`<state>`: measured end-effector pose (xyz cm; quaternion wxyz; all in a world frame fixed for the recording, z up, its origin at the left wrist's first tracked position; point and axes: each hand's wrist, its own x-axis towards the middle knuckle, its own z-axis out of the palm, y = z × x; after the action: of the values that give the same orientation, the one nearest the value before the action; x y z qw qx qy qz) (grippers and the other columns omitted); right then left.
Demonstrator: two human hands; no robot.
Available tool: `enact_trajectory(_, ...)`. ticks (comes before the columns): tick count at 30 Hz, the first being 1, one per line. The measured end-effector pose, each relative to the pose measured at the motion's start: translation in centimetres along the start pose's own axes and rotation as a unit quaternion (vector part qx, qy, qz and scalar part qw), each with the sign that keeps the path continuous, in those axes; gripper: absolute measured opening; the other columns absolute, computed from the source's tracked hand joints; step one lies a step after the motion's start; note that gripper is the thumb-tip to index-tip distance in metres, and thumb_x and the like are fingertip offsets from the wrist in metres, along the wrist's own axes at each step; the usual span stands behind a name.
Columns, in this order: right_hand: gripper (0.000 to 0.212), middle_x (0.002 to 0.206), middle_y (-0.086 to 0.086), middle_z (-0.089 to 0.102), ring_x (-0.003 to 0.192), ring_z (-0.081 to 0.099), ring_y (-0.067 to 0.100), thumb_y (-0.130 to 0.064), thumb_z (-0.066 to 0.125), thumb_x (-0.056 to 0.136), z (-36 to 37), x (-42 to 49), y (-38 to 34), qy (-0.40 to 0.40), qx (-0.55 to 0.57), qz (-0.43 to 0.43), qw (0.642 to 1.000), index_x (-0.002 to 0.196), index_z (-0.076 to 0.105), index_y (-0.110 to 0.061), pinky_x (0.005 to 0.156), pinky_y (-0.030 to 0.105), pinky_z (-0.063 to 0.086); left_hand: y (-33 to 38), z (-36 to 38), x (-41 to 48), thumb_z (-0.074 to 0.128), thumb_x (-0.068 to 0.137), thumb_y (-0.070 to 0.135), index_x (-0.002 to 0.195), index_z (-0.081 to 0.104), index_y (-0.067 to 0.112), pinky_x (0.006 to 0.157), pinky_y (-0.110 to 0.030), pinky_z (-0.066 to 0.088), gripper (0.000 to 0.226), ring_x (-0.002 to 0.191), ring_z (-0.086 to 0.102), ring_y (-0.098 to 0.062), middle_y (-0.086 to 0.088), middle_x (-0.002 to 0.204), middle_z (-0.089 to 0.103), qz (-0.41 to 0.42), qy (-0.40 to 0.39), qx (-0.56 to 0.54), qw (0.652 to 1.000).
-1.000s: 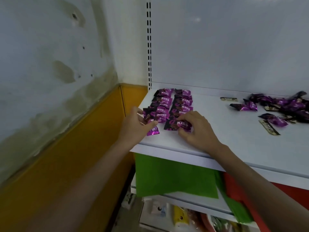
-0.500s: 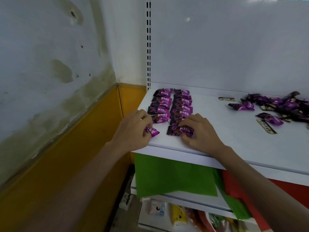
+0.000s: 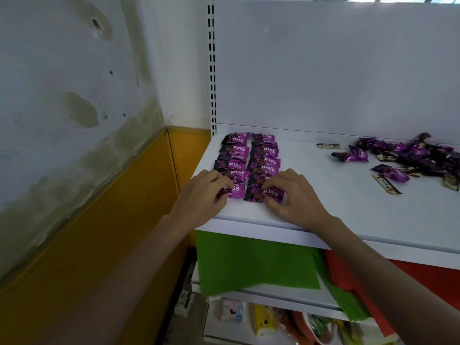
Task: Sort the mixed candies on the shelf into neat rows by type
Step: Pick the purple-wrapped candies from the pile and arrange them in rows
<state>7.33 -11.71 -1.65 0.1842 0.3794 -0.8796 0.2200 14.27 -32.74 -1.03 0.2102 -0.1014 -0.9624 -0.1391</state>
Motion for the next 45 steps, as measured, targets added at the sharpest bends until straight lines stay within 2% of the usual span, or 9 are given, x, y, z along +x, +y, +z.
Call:
enact_trajectory(4,0.023,0.081,0.003,0.066,0.077,0.057,0.024,-0.026,0.06,0.071,0.0,0.1,0.0,-0.002,-0.002,-0.003,1.0,0.087,0.068,-0.014,0.065,0.03,0.04,-0.1,-0.2,0.0,0.056,0.087,0.015,0.121,0.054,0.017,0.077,-0.021,0.037,0.035,0.105,0.049,-0.018,-0.002,0.119,0.055,-0.006,-0.013,-0.006,1.0)
enact_trajectory(8,0.039,0.092,0.004,0.066,0.083,0.056,0.023,-0.037,0.049,0.076,-0.3,0.1,-0.1,0.022,0.01,0.003,1.0,0.101,0.067,-0.013,0.07,0.034,0.044,0.3,-0.8,0.1,0.059,0.082,0.016,0.119,0.055,0.015,0.075,-0.021,0.036,0.037,0.103,0.048,-0.017,-0.003,0.116,0.054,-0.002,-0.001,-0.022,1.0)
enact_trajectory(14,0.038,0.112,0.009,0.059,0.089,0.058,0.02,-0.019,0.061,0.082,-2.0,-0.4,1.6,0.054,0.011,0.049,0.997,0.118,0.056,-0.009,0.072,0.025,0.039,2.6,-0.6,2.0,0.061,0.082,0.018,0.119,0.055,0.014,0.08,-0.02,0.033,0.038,0.107,0.045,-0.016,-0.003,0.117,0.053,0.018,0.012,-0.045,0.999)
enact_trajectory(21,0.043,0.118,0.009,0.056,0.097,0.058,0.02,-0.011,0.062,0.083,-5.4,-3.8,6.5,0.089,-0.007,0.136,0.987,0.124,0.053,-0.009,0.076,0.032,0.048,8.0,1.8,5.8,0.059,0.083,0.02,0.116,0.057,0.017,0.086,-0.023,0.032,0.033,0.109,0.043,-0.016,0.001,0.116,0.054,0.081,-0.03,-0.08,0.993)
enact_trajectory(25,0.043,0.12,0.008,0.055,0.098,0.057,0.019,-0.01,0.06,0.083,-8.1,-5.7,10.2,0.102,-0.02,0.168,0.98,0.125,0.052,-0.01,0.079,0.033,0.048,12.3,3.7,8.9,0.056,0.086,0.022,0.118,0.055,0.02,0.095,-0.031,0.037,0.033,0.114,0.043,-0.017,0.001,0.12,0.053,0.108,-0.054,-0.099,0.988)
enact_trajectory(29,0.041,0.119,0.01,0.056,0.101,0.057,0.024,-0.006,0.06,0.082,-11.2,-7.7,15.0,0.12,-0.018,0.193,0.974,0.123,0.053,-0.008,0.081,0.035,0.048,17.2,6.7,12.4,0.055,0.087,0.023,0.12,0.054,0.021,0.091,-0.023,0.033,0.033,0.116,0.041,-0.015,0.003,0.125,0.051,0.123,-0.054,-0.105,0.985)
enact_trajectory(34,0.045,0.123,0.008,0.053,0.108,0.052,0.024,-0.009,0.058,0.084,-14.7,-10.4,22.0,0.089,-0.038,0.235,0.967,0.128,0.049,-0.011,0.084,0.027,0.039,22.5,11.3,16.4,0.055,0.087,0.02,0.121,0.053,0.02,0.095,-0.025,0.033,0.033,0.122,0.039,-0.015,0.002,0.129,0.05,0.106,-0.068,-0.121,0.985)
enact_trajectory(40,0.045,0.128,0.009,0.053,0.119,0.048,0.026,-0.006,0.057,0.084,-17.1,-11.6,29.7,0.071,-0.026,0.238,0.968,0.127,0.05,-0.01,0.097,0.034,0.039,26.2,16.6,20.4,0.056,0.085,0.01,0.122,0.053,0.013,0.096,-0.028,0.032,0.037,0.117,0.043,-0.023,-0.005,0.124,0.054,0.077,-0.077,-0.107,0.988)
enact_trajectory(45,0.036,0.119,0.009,0.058,0.113,0.049,0.026,-0.003,0.053,0.085,-17.8,-11.1,33.5,0.042,-0.029,0.214,0.975,0.12,0.057,-0.01,0.089,0.031,0.039,27.3,18.3,22.1,0.053,0.087,0.009,0.13,0.048,0.016,0.1,-0.033,0.035,0.043,0.121,0.041,-0.023,-0.003,0.131,0.051,0.067,-0.113,-0.087,0.988)
